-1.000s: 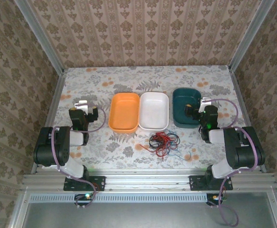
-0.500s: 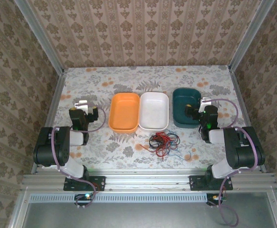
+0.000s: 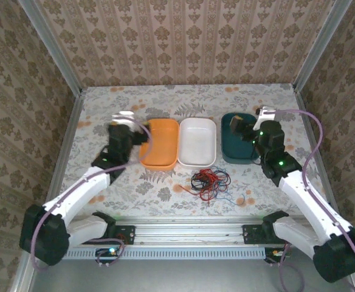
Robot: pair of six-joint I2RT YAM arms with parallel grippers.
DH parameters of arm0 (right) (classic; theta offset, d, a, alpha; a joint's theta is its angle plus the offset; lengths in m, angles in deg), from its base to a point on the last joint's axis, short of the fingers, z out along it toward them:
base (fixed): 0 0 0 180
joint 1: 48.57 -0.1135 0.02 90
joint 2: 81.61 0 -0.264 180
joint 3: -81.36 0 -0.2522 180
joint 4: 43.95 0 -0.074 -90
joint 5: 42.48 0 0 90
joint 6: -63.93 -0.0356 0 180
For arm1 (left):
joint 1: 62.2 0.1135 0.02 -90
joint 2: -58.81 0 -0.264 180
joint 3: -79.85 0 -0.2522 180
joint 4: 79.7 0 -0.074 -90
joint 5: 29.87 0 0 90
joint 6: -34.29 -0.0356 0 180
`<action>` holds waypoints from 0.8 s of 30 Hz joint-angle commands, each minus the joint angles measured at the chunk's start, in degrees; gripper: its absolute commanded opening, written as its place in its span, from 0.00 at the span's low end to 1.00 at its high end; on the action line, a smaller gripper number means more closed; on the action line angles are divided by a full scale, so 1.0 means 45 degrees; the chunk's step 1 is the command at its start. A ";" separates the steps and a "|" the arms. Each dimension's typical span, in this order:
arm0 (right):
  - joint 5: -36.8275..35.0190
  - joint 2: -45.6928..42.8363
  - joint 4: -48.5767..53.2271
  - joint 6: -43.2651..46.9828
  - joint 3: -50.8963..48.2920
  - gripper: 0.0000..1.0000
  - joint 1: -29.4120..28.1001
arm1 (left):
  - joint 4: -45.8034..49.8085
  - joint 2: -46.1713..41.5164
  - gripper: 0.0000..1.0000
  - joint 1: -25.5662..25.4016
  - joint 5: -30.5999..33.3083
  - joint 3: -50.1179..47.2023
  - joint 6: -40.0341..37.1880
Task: Untangle the cables
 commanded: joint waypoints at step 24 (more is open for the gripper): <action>0.3305 -0.0170 0.5374 -0.5987 -0.2647 0.43 -0.2919 | 0.2186 0.5137 0.99 -0.6844 -0.4206 0.2013 0.0021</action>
